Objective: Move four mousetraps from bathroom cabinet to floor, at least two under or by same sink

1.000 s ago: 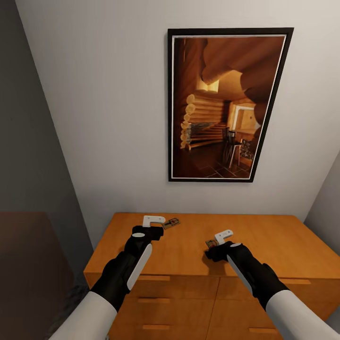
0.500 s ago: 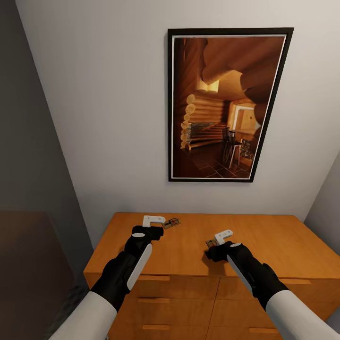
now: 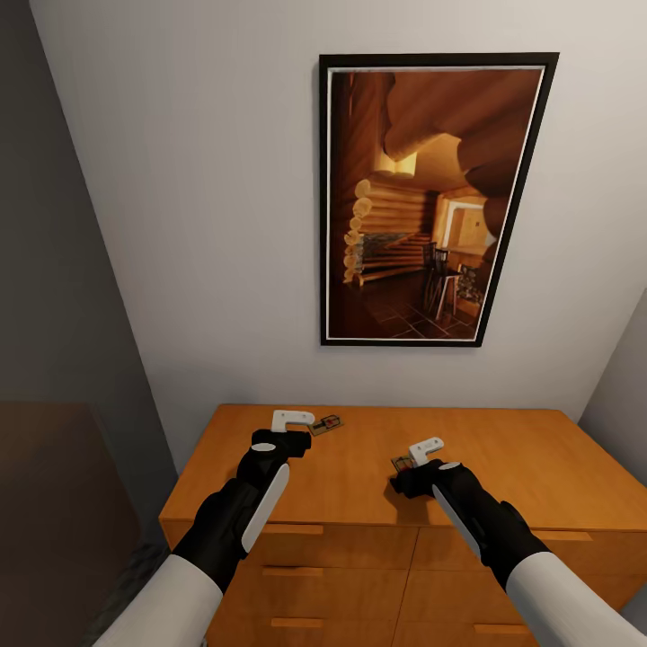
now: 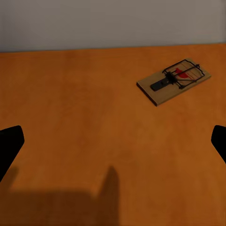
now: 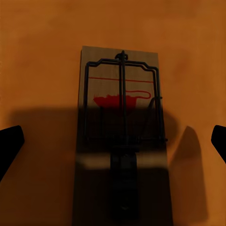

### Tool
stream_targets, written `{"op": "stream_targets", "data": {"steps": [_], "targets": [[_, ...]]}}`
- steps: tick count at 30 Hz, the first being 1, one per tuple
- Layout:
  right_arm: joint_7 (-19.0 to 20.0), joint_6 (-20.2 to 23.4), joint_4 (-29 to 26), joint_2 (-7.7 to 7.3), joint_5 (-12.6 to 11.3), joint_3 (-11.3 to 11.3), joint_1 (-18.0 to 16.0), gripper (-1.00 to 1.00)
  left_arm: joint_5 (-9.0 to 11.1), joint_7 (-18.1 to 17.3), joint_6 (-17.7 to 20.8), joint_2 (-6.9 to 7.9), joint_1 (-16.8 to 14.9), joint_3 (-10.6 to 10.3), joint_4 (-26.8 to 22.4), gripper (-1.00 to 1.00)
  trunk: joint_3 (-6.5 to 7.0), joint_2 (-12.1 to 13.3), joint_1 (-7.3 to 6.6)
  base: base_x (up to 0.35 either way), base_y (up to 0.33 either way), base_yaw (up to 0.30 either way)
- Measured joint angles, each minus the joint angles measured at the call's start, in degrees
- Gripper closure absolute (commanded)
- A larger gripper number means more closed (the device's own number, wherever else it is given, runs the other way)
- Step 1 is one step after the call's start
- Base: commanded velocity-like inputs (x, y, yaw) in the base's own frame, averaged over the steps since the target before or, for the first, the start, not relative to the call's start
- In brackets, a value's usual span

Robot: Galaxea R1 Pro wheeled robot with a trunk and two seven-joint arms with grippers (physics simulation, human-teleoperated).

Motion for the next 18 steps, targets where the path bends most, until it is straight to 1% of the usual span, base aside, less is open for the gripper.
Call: {"op": "stream_targets", "data": {"steps": [18], "targets": [[0.05,0.09,-0.01,-0.01,-0.05,-0.09,0.00,-1.00,0.04,0.00,0.00,0.00,0.00,0.00,0.00,-1.00,0.00,0.00,0.00,0.000,0.000,0.000]]}}
